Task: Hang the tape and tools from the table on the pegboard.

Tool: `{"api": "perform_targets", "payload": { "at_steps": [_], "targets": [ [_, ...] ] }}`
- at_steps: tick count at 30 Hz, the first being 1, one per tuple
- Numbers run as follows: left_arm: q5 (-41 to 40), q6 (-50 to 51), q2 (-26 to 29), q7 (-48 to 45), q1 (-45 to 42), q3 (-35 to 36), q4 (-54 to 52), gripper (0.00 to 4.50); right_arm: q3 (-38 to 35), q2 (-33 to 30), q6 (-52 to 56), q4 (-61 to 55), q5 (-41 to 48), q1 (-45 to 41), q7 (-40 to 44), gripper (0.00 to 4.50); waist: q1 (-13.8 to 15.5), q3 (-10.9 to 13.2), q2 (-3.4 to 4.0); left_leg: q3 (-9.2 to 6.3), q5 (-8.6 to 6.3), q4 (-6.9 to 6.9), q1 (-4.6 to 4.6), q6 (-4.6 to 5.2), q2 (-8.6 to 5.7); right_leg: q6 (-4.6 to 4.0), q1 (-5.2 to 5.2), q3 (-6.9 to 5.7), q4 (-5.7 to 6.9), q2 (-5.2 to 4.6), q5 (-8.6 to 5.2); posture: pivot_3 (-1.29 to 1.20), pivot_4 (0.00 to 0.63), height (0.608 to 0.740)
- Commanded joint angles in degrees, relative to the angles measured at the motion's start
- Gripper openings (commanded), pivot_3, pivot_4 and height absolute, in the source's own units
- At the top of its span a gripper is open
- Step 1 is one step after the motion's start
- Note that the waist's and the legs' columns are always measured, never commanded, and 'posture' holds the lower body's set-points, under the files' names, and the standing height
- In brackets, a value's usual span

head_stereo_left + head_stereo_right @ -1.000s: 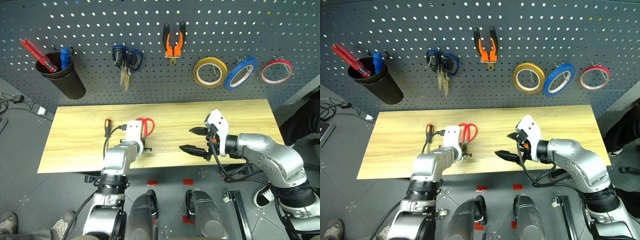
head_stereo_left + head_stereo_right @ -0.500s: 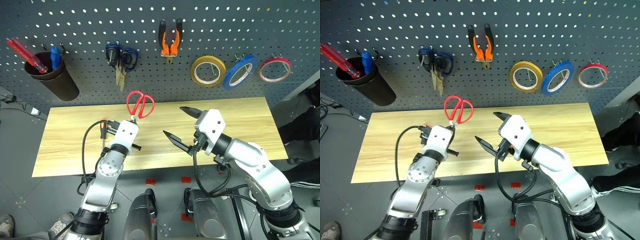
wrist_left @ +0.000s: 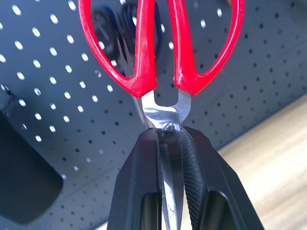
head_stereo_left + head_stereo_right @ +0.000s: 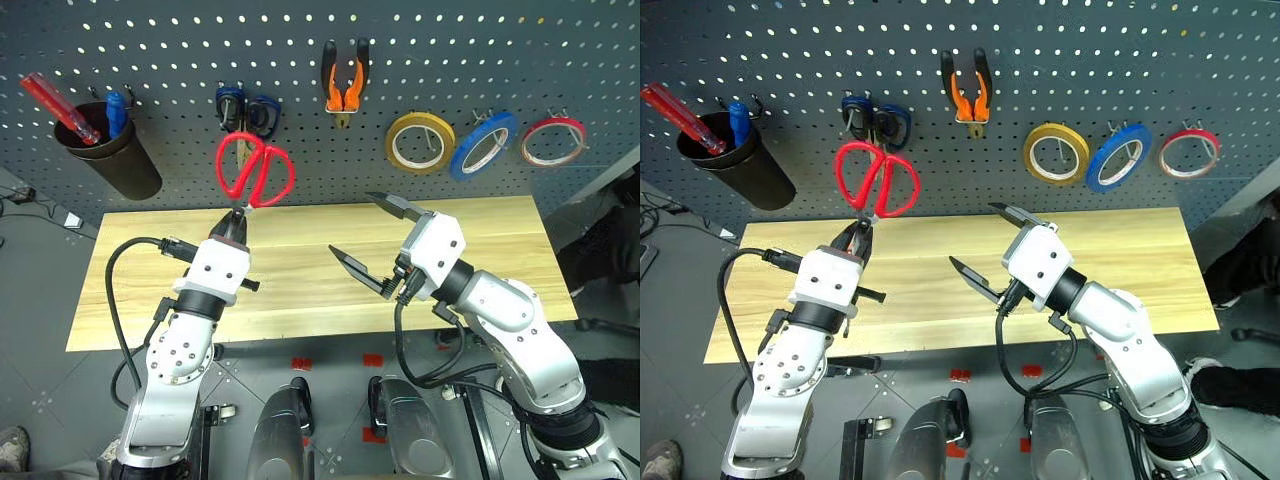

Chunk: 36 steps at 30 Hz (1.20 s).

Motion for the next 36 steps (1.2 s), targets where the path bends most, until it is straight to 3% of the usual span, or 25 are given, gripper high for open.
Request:
{"api": "perform_targets", "payload": {
  "at_steps": [1,16,21,27,33,36],
  "targets": [
    [0.66,-0.34,-0.32,0.31,-3.05,1.36,1.59,0.28,-1.67,1.09,-1.33,-0.37,0.68,-2.17,0.4,4.5,0.02,0.0,0.0,0.0,0.0,0.0,0.0,0.0,0.0,0.0,0.0,-0.01,0.01,0.0,0.0,-0.17,0.308,0.74],
    [-0.31,-5.9,-1.5,0.1,-15.3,0.35,18.6,0.28,-3.85,2.51,-1.87,5.46,1.8,-8.38,2.1,4.5,-0.1,-0.03,-0.05,-0.04,-0.02,0.39,-0.01,0.05,0.01,-0.01,0.06,-0.04,0.28,-0.02,0.01,-0.2,0.311,0.74],
    [-2.21,-4.26,-3.02,-1.39,-16.95,0.41,21.71,1.91,-3.61,3.8,-1.12,5.98,1.98,-8.82,1.79,4.5,-0.11,-0.04,-0.06,-0.06,-0.02,0.56,0.0,0.05,0.02,-0.02,0.09,-0.03,0.42,-0.02,0.01,-0.21,0.314,0.74],
    [-7.61,1.23,-2.09,-8.19,-10.03,1.95,20.46,3.77,-0.4,3.88,9.15,4.88,0.95,-4.68,0.05,4.5,-0.36,-0.04,-0.05,-0.04,-0.02,0.53,0.01,0.05,0.04,-0.02,0.08,-0.01,0.4,-0.02,0.01,-0.22,0.329,0.74],
    [-15.56,13.62,-0.31,-11.31,-5.62,10.08,20.26,3.77,-0.09,8.24,33.69,-0.66,7.41,-4.15,-4.45,4.5,-0.35,-0.03,-0.05,-0.1,-0.02,0.58,0.02,0.06,0.09,-0.04,0.07,-0.02,0.5,-0.01,0.02,-0.19,0.352,0.74],
    [-20.81,22.74,1.17,-11.41,-7.9,16.29,22.46,3.77,-0.52,11.15,42.31,-2.04,11.48,-6.83,-4.64,4.5,-0.18,-0.03,-0.06,-0.15,-0.02,0.58,0.03,0.06,0.08,-0.06,0.08,-0.05,0.52,-0.01,0.03,-0.18,0.362,0.74]
  ]
}}
